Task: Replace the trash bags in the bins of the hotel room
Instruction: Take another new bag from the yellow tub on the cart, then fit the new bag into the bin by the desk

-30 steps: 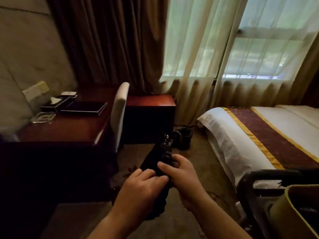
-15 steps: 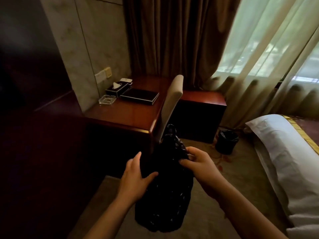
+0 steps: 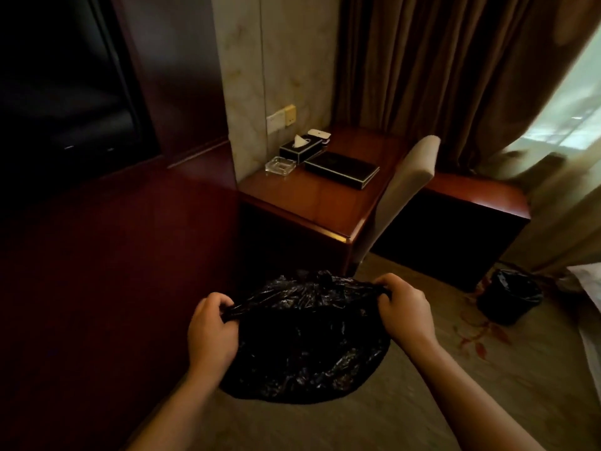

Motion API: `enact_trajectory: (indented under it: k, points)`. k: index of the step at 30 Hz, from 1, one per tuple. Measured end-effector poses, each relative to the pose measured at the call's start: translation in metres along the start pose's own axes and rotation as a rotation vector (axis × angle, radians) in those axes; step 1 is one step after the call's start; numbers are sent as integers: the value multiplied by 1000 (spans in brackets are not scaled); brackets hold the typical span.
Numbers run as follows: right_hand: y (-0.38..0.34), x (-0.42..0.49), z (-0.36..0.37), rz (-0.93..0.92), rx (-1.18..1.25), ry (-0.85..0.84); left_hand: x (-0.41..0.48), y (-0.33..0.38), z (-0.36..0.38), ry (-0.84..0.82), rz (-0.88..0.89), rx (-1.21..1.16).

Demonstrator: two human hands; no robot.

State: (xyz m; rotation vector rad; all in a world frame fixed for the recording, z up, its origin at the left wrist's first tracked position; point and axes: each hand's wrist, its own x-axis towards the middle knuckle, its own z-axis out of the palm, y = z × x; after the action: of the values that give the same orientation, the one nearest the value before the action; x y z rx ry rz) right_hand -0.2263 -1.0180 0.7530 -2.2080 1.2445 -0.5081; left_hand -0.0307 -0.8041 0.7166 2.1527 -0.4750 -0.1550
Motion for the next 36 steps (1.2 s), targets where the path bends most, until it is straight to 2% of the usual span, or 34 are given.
enact_trajectory:
  k: [2,4,6,9,11,15,17,19,23,25,28,30,32,36]
  points:
    - [-6,7,14,-37,22,-96,-2,-13,-3,-54,-39,70]
    - [-13,13,26,-112,15,-200,-6,-25,-5,-209,-138,55]
    - [-19,20,36,-209,-4,-278,-16,-30,-12,-338,-251,-41]
    - [-28,22,46,-350,-38,-404,-36,-37,-26,-379,-371,-237]
    - [-32,19,55,-433,-58,-512,-55,-40,-34,-323,-380,-265]
    - [-41,5,75,-549,48,-666,-92,-54,-53,-95,-408,-177]
    - [-48,-5,88,-597,75,-659,-110,-60,-64,14,-440,-164]
    - [-52,-15,102,-633,70,-584,-128,-65,-76,155,-475,-123]
    - [-71,-42,128,-642,14,-513,-164,-92,-102,413,-576,-42]
    - [-86,-63,143,-649,-20,-540,-182,-109,-118,421,-627,-105]
    - [-110,-96,168,-709,-22,-628,-209,-134,-140,241,-662,-241]
    - [-126,-117,183,-748,-15,-692,-228,-146,-154,189,-709,-395]
    - [-143,-142,195,-769,-2,-761,-248,-158,-172,284,-727,-492]
    - [-170,-198,222,-798,-8,-806,-284,-199,-214,544,-648,-310]
